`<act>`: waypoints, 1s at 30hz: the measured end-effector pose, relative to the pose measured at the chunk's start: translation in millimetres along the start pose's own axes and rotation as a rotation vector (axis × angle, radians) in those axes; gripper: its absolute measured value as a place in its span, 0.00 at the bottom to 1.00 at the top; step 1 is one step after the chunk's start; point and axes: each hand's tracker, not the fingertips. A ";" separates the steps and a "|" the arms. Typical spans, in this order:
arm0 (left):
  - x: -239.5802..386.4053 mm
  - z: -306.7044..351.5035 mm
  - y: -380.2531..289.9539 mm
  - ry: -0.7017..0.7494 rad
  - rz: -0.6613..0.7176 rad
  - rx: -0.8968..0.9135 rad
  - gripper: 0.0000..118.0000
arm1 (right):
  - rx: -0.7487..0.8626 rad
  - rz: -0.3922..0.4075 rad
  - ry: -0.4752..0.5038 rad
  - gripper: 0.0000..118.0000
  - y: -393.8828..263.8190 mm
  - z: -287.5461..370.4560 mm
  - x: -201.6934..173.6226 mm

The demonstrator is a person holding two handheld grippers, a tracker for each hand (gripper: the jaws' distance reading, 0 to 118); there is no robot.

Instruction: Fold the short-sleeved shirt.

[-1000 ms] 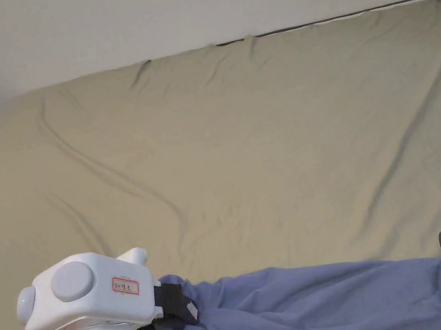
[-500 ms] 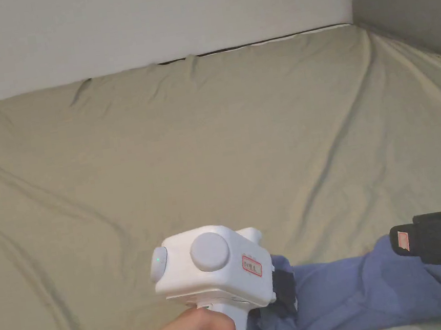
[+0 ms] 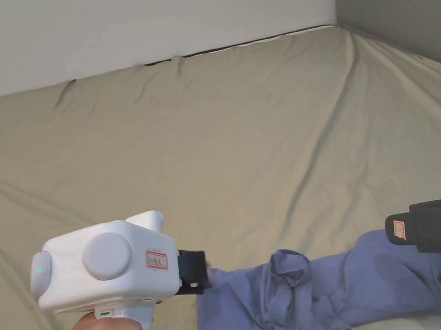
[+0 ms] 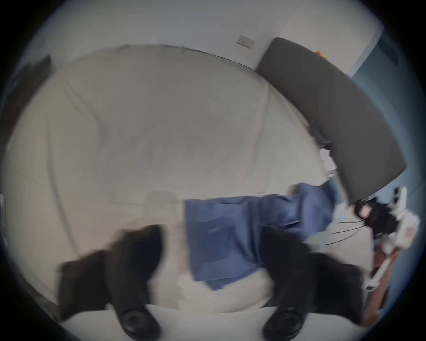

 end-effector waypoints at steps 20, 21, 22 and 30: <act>154.0 -107.1 -3.4 -0.116 -0.277 -0.182 0.03 | -0.032 -0.035 -0.022 0.02 -8.1 -0.1 7.9; 147.3 -104.4 -1.5 -0.135 -0.273 -0.187 0.03 | -0.033 -0.037 -0.026 0.02 -7.7 -1.6 7.1; 137.2 -98.9 0.3 -0.175 -0.234 -0.197 0.03 | -0.034 -0.036 -0.029 0.02 -7.3 -2.3 6.0; 20.9 -26.3 -8.9 -0.502 0.165 -0.011 0.86 | -0.034 0.019 -0.034 0.02 -2.3 -13.9 -6.3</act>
